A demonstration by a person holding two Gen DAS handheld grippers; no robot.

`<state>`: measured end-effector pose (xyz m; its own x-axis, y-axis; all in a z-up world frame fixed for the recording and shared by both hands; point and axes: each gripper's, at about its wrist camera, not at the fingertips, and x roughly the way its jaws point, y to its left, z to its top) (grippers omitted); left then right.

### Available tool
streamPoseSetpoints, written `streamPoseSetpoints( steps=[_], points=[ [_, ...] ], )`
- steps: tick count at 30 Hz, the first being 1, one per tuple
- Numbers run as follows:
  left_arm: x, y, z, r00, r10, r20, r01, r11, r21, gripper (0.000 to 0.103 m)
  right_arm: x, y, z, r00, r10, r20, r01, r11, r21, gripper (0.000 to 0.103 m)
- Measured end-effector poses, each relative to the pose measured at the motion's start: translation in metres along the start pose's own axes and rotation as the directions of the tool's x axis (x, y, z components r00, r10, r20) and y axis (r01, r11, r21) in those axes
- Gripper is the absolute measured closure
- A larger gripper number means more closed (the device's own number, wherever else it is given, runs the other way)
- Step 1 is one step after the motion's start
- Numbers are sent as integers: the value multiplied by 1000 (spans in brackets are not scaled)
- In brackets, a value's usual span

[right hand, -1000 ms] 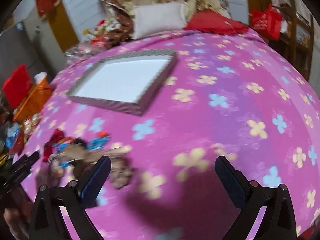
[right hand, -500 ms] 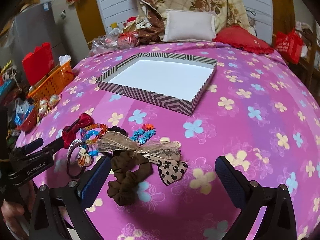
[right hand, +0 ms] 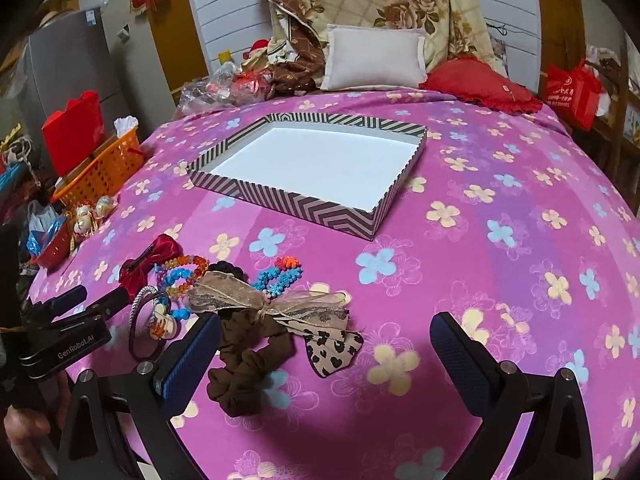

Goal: Organize jewelry
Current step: 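Move both tools toward the hair accessories beside the striped tray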

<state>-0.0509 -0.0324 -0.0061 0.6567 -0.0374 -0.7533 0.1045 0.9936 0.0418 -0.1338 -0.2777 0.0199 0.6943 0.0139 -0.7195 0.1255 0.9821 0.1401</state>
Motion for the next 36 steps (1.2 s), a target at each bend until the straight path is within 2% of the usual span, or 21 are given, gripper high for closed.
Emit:
streamPoseSetpoints(
  steps=[10,14,36],
  points=[
    [1,0,0,1000,-12,-5,12,1000,-11,20,2,5,1,999,-30,-12,30,999,-38,0],
    [2,2,-1,1000,-11,-8,10,1000,-18,20,5,5,0,1000,-16,-24,14,999,-43,0],
    [8,5,-6,999,-23,-43,22,999,-37,20,10,13,-5,998,-51,-39,47,995,-89,0]
  ],
)
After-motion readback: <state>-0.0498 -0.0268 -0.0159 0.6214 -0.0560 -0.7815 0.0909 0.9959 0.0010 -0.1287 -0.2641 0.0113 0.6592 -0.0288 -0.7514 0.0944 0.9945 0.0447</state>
